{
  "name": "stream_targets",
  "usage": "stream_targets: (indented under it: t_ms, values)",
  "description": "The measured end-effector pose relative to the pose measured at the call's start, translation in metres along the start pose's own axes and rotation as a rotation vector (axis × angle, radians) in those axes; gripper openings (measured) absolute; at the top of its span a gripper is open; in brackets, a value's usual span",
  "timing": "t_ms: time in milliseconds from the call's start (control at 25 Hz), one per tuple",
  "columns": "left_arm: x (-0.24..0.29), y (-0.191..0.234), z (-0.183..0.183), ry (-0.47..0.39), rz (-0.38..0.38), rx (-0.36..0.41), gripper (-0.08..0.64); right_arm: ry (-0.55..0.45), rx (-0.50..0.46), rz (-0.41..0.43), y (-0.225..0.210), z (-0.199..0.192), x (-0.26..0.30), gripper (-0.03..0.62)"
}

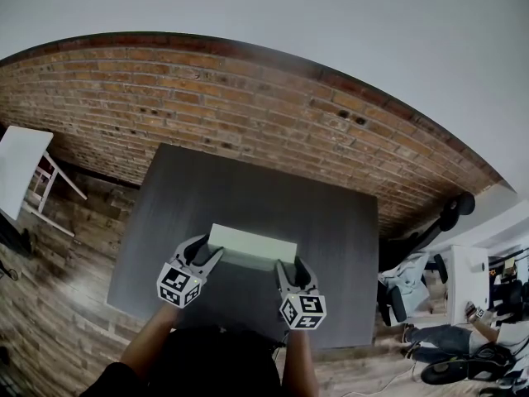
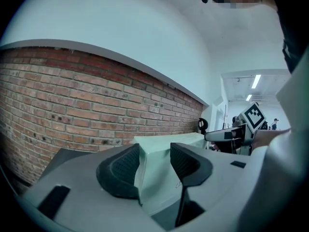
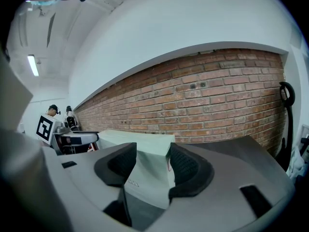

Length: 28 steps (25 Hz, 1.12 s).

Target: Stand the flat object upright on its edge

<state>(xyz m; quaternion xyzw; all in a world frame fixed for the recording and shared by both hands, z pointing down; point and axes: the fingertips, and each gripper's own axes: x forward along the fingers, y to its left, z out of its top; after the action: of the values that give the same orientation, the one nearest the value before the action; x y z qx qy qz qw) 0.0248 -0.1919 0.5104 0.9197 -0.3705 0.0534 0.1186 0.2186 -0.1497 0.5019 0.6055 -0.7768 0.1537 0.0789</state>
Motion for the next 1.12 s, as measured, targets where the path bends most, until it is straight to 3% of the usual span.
stream_targets:
  t_ms: [400,960,1120]
  values:
    - [-0.007,0.002,0.009,-0.025,0.026,0.003,0.209,0.006,-0.028,-0.007,0.003,0.005,-0.007,0.233]
    - [-0.03,-0.013,0.038,-0.09,0.017,0.016,0.207,-0.081,-0.053,-0.046,0.016,0.034,-0.033,0.232]
    - [-0.038,-0.025,0.042,-0.116,0.019,0.018,0.146,-0.103,-0.046,-0.065,0.022,0.032,-0.042,0.174]
